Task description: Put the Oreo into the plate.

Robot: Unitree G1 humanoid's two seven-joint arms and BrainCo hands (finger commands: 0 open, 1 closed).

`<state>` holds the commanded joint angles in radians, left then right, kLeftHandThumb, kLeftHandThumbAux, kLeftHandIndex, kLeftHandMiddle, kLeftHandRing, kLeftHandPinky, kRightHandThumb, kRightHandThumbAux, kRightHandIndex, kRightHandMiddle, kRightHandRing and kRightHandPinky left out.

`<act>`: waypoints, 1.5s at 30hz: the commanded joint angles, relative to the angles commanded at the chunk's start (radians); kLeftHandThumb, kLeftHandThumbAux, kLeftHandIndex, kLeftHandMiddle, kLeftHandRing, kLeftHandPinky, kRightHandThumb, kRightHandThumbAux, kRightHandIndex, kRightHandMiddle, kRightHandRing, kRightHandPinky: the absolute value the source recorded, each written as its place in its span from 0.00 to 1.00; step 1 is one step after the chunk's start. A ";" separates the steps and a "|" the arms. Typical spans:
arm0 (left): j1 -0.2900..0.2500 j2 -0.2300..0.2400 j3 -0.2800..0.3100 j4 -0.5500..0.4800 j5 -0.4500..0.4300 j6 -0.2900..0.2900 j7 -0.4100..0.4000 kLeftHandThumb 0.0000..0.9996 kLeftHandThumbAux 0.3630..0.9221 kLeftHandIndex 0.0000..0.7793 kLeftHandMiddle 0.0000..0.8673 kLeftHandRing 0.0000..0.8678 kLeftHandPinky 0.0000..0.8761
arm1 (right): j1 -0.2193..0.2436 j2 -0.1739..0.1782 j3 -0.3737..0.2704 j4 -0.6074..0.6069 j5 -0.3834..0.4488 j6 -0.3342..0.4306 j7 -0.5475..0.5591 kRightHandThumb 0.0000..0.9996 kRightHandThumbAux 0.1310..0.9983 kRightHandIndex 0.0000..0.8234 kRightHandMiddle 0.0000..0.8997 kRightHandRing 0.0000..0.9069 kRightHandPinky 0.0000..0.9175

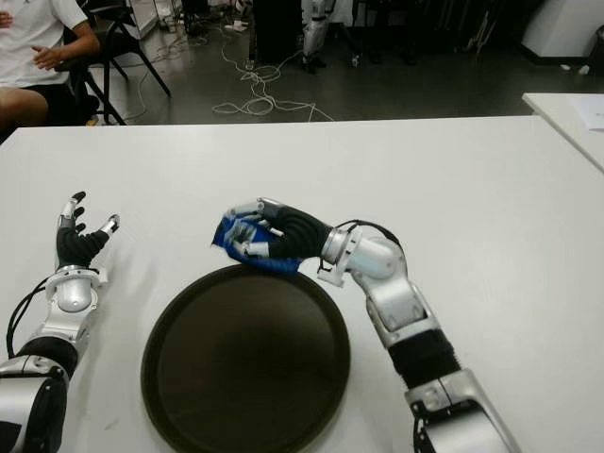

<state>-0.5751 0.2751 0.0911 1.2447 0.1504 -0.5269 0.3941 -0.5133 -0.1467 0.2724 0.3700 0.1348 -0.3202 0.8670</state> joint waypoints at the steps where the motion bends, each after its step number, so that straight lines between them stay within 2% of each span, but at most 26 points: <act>1: 0.000 0.000 0.000 0.000 0.000 0.000 0.000 0.00 0.62 0.07 0.08 0.06 0.03 | -0.014 0.006 0.003 0.051 -0.003 -0.020 0.018 0.03 0.51 0.14 0.15 0.13 0.07; 3: 0.000 -0.001 0.001 0.000 -0.001 -0.001 -0.001 0.00 0.63 0.07 0.08 0.06 0.03 | -0.030 0.005 0.006 0.126 -0.009 -0.059 0.049 0.01 0.46 0.07 0.09 0.07 0.04; 7: 0.002 -0.001 -0.006 -0.004 0.008 -0.006 0.011 0.00 0.65 0.07 0.08 0.05 0.03 | -0.037 -0.012 0.002 0.088 -0.006 -0.041 0.077 0.00 0.33 0.02 0.02 0.01 0.01; 17: 0.001 0.000 -0.011 -0.002 0.015 -0.003 0.024 0.00 0.66 0.07 0.08 0.06 0.04 | -0.051 -0.011 -0.002 0.121 -0.033 -0.077 0.075 0.00 0.22 0.00 0.00 0.00 0.00; 28: 0.000 0.005 -0.010 0.003 0.015 0.005 0.014 0.00 0.65 0.07 0.09 0.06 0.03 | -0.058 -0.004 -0.001 0.147 -0.055 -0.091 0.066 0.00 0.20 0.00 0.00 0.00 0.00; 34: 0.001 0.003 -0.003 0.002 0.006 -0.007 -0.001 0.00 0.71 0.07 0.09 0.06 0.03 | -0.062 0.000 -0.003 0.161 -0.050 -0.099 0.074 0.00 0.23 0.00 0.01 0.00 0.00; 45: 0.002 0.000 0.000 -0.002 0.007 -0.013 0.002 0.00 0.70 0.06 0.07 0.05 0.03 | -0.067 0.000 -0.006 0.162 -0.050 -0.074 0.076 0.00 0.27 0.00 0.04 0.00 0.00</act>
<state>-0.5732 0.2754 0.0911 1.2423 0.1574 -0.5404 0.3966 -0.5799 -0.1469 0.2662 0.5318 0.0850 -0.3937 0.9432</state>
